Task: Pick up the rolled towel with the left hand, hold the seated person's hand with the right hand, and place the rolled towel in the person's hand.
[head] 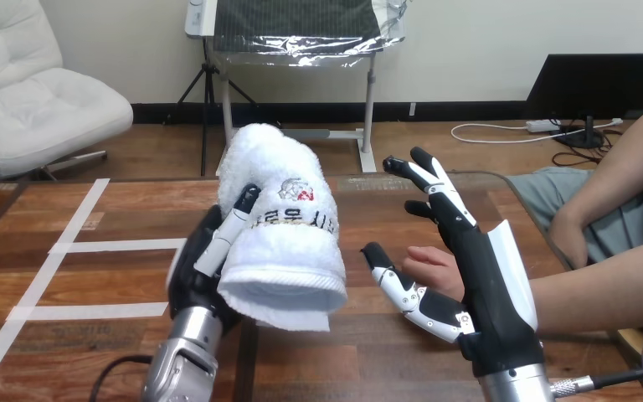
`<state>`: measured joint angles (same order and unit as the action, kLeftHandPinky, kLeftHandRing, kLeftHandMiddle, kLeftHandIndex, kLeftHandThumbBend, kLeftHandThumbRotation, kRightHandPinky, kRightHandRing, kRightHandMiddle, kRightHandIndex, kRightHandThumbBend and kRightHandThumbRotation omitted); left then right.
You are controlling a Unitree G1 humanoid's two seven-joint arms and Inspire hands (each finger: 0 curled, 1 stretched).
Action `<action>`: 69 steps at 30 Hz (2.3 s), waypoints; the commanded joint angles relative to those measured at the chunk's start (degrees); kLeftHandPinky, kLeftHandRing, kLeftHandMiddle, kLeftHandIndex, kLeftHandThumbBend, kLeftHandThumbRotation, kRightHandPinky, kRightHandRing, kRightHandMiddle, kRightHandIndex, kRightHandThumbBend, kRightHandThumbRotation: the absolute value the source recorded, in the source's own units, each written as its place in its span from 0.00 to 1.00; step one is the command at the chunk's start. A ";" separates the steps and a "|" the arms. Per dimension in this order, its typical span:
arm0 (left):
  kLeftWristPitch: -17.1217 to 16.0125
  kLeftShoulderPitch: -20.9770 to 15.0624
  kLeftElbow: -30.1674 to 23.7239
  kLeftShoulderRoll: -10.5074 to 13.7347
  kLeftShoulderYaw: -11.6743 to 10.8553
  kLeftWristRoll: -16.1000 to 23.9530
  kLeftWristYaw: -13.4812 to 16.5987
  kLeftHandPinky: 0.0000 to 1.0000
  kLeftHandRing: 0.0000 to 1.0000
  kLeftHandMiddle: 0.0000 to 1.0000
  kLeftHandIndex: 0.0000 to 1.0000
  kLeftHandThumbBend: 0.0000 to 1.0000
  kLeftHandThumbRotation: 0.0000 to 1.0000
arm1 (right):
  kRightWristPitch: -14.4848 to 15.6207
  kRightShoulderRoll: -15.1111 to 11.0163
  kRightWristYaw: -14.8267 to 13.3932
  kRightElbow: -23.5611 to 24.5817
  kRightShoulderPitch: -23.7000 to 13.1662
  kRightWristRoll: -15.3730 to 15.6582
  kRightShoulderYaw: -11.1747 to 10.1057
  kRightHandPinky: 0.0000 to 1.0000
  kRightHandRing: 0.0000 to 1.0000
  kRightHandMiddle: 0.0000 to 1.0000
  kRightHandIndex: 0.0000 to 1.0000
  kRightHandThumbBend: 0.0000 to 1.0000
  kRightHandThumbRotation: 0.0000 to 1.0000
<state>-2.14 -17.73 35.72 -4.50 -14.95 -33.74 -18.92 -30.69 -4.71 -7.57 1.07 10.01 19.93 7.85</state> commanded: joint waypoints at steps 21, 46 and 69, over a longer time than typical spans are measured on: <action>8.17 3.00 -10.79 -3.11 -0.82 -9.97 -13.53 0.24 0.33 0.41 0.51 0.62 0.00 | -1.05 -3.26 -0.62 1.25 -4.63 -0.35 -5.07 0.82 0.92 0.95 0.85 0.44 0.01; 11.84 9.06 -18.25 -4.63 3.15 -11.76 -15.68 0.24 0.32 0.41 0.50 0.63 0.00 | 6.96 -18.57 4.44 3.69 -6.60 8.38 -12.00 0.88 0.96 0.97 0.90 0.56 0.15; 11.16 10.77 -19.97 -4.18 5.60 -11.81 -16.45 0.23 0.31 0.40 0.49 0.59 0.00 | 21.38 -35.08 21.02 5.84 -11.70 16.89 -12.83 0.94 0.97 0.96 0.89 0.75 0.18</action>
<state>10.57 -4.52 19.74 -3.70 -10.07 -44.56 -33.74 -10.94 -35.99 10.40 3.59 3.82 36.25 -4.50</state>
